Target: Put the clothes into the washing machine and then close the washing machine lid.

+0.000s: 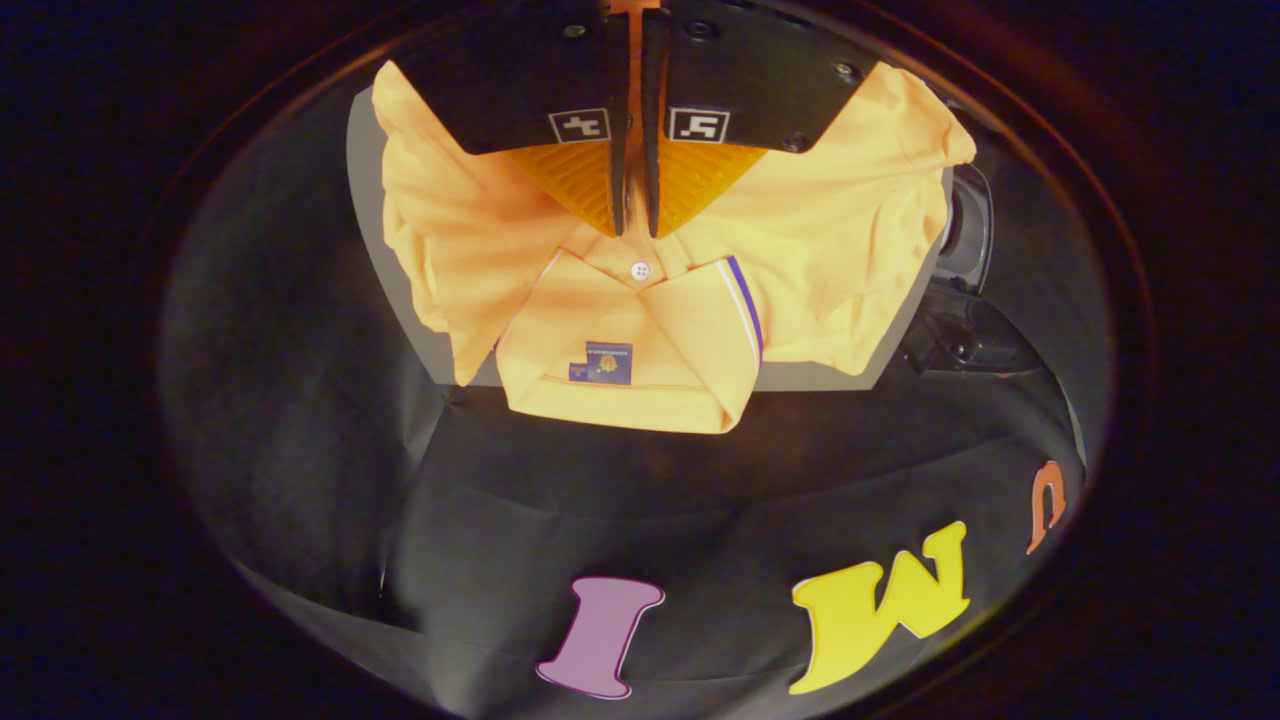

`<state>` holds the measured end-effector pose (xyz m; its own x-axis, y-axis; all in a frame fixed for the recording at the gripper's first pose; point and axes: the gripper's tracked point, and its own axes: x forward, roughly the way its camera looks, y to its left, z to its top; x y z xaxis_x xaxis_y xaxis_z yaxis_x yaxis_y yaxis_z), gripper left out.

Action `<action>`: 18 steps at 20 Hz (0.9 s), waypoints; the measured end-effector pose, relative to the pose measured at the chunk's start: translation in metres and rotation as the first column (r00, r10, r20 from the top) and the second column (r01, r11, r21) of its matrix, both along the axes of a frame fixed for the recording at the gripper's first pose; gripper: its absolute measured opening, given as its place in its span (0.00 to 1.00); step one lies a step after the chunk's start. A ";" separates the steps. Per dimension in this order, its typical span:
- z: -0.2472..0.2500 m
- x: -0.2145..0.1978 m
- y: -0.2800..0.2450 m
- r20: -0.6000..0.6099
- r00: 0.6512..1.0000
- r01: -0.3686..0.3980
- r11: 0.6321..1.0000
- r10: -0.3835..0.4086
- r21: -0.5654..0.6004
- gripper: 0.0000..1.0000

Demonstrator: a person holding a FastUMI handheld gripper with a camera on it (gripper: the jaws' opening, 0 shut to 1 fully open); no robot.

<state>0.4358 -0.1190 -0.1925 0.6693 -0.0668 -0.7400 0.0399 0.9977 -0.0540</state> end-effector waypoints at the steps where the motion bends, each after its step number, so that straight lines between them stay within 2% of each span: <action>1: -0.001 0.000 0.000 -0.003 1.000 -0.003 1.000 0.003 0.006 0.08; 11: 0.006 -0.010 0.007 -0.009 1.000 -0.024 0.998 0.024 0.065 0.04; 18: 0.037 -0.013 0.012 0.016 1.000 -0.021 0.996 0.020 0.088 0.04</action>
